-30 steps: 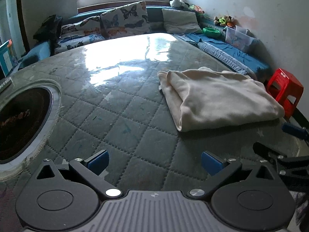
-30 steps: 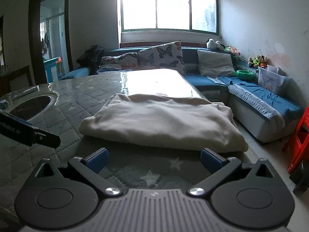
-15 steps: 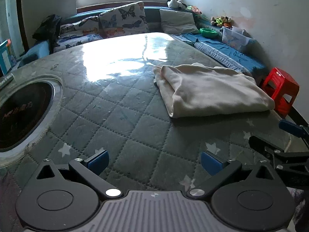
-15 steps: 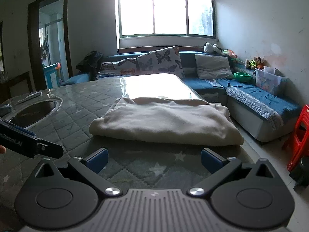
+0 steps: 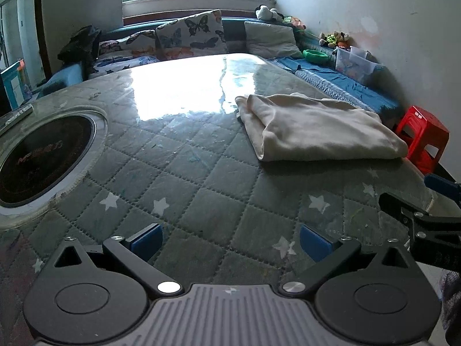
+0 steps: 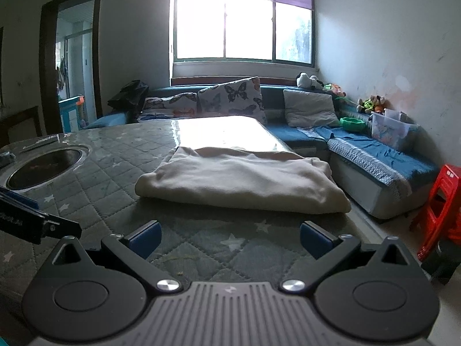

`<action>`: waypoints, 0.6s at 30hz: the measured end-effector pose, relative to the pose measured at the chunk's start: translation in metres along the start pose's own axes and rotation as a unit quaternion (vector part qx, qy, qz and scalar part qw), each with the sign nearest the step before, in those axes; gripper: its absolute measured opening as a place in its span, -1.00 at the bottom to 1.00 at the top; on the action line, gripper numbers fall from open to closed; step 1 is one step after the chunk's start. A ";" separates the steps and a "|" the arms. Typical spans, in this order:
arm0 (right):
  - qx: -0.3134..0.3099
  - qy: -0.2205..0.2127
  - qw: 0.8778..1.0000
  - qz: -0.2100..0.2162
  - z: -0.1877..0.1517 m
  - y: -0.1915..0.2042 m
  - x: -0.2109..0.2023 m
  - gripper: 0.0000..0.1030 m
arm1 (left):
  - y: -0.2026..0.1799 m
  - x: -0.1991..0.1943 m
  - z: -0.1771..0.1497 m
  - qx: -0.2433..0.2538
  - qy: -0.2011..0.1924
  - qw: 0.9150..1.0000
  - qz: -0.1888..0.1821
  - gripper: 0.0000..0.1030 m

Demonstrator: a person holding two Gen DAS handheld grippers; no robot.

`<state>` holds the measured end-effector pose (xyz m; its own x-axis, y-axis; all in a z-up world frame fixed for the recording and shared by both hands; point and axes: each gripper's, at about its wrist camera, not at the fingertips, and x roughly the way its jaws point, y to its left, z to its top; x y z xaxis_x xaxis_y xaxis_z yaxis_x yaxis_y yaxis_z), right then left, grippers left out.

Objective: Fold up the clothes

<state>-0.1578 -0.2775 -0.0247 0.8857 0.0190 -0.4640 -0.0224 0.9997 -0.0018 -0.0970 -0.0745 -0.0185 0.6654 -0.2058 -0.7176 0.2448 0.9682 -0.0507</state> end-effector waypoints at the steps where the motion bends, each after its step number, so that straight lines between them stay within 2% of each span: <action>1: 0.000 0.000 1.000 0.000 0.000 0.001 0.000 1.00 | 0.000 0.000 0.000 -0.001 -0.001 1.000 -0.001 1.00; 18: 0.009 -0.005 1.000 -0.003 0.001 0.000 0.000 1.00 | -0.008 0.005 -0.003 0.007 0.008 1.000 -0.004 1.00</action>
<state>-0.1574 -0.2773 -0.0235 0.8901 0.0130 -0.4556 -0.0091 0.9999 0.0108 -0.0971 -0.0833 -0.0238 0.6517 -0.2104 -0.7287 0.2593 0.9647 -0.0467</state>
